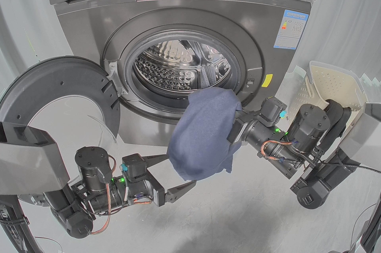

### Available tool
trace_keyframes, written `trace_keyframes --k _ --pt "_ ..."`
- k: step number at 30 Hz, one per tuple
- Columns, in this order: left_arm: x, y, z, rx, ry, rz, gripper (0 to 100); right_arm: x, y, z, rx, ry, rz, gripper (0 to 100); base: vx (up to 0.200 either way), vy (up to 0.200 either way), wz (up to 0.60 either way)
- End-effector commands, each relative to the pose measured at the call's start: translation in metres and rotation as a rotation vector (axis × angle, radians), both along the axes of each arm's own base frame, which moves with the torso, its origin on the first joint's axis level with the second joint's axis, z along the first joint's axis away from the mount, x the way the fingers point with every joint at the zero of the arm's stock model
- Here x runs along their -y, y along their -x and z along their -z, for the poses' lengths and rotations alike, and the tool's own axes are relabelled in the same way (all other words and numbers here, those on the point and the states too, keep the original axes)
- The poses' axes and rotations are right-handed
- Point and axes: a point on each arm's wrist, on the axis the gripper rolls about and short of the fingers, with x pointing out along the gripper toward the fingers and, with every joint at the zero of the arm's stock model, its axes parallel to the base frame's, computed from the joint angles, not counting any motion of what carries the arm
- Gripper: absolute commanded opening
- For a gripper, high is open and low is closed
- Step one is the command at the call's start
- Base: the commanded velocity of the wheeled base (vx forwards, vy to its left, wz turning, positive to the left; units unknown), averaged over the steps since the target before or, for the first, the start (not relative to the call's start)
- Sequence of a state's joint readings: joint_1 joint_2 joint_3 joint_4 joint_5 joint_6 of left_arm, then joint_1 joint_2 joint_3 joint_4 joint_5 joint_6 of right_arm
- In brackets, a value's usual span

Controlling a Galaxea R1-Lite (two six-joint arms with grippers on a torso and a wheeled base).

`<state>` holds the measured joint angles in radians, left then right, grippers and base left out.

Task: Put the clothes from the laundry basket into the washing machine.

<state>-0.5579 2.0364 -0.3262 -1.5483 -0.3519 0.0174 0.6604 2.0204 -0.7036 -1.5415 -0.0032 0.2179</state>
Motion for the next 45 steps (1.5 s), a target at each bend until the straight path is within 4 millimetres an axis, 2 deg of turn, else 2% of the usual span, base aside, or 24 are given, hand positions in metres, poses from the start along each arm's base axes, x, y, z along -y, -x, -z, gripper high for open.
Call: trace_keyframes --k 1,6,16,21,26,32,38,39,45 --pt "0.019 -0.017 0.004 0.016 0.031 -0.012 100 -0.018 -0.004 0.018 -0.026 0.025 -0.032 0 0.000 0.000 0.00" --pt "0.029 -0.025 0.003 0.037 0.047 -0.020 100 -0.028 0.001 0.022 -0.033 0.031 -0.059 0 0.000 0.000 0.00" --pt "0.046 -0.049 0.018 0.053 0.056 -0.024 100 -0.043 0.012 0.019 -0.025 0.019 -0.082 0 0.000 0.000 0.00" --pt "0.057 -0.069 0.023 0.091 0.077 -0.084 100 -0.051 0.024 0.018 -0.029 0.020 -0.116 0 0.000 0.000 0.00" --pt "0.061 -0.082 0.021 0.110 0.112 -0.122 100 -0.049 0.030 0.022 -0.048 0.033 -0.124 0 0.000 0.000 0.00" --pt "0.063 -0.085 0.021 0.115 0.120 -0.139 100 -0.050 0.040 0.021 -0.055 0.037 -0.145 0 0.000 0.000 0.00" --pt "0.057 -0.094 0.028 0.097 0.127 -0.231 100 -0.048 0.041 0.015 -0.054 0.014 -0.107 0 0.000 0.000 0.00" --pt "0.053 -0.096 0.027 0.099 0.127 -0.241 0 -0.046 0.040 0.013 -0.050 0.007 -0.100 0 0.000 0.000 0.00" --pt "0.050 -0.099 0.022 0.110 0.138 -0.255 0 -0.040 0.034 0.011 -0.050 0.000 -0.072 0 0.000 0.000 0.00"
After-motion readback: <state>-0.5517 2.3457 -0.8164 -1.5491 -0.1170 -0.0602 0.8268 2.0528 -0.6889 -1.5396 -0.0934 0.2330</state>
